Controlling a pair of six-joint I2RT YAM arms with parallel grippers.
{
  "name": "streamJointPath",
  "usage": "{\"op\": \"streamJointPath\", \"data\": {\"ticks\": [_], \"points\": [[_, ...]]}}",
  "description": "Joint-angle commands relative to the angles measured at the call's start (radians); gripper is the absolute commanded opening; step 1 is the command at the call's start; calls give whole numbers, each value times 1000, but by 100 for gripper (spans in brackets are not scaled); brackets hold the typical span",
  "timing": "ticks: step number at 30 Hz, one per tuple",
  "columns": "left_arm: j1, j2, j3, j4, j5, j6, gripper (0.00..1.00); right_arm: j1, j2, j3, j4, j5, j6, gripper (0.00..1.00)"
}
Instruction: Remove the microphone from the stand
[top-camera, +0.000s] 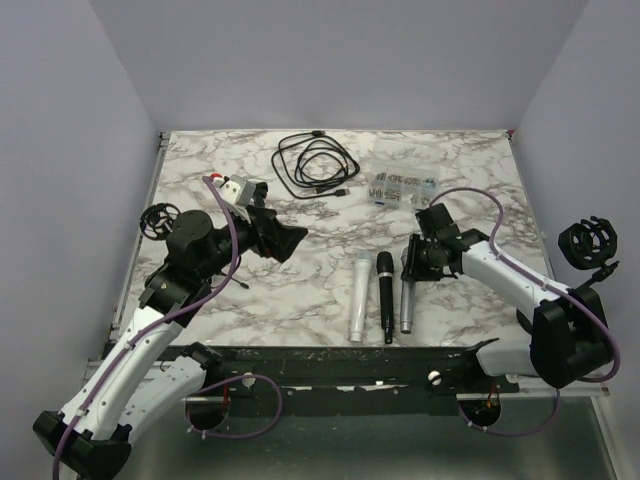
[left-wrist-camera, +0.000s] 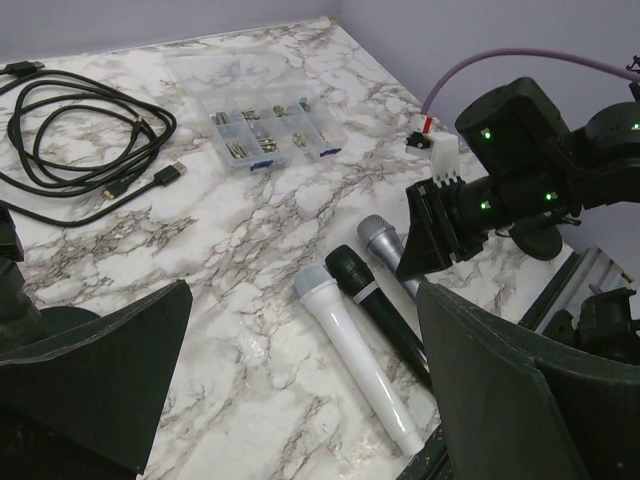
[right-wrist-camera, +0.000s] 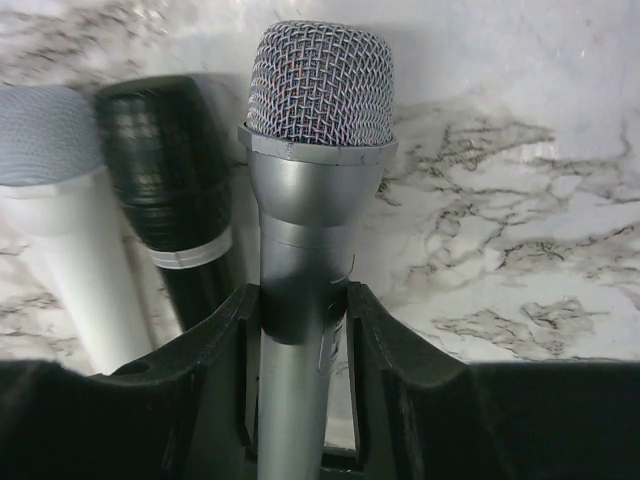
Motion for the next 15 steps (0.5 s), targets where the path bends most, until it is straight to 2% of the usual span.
{"op": "streamJointPath", "data": {"ticks": [1, 10, 15], "points": [[20, 3, 30, -12, 22, -3, 99, 24, 1, -67, 75, 87, 48, 1], [31, 0, 28, -8, 28, -5, 99, 49, 95, -88, 111, 114, 60, 3], [31, 1, 28, -8, 32, -7, 99, 64, 100, -108, 129, 113, 73, 13]]}}
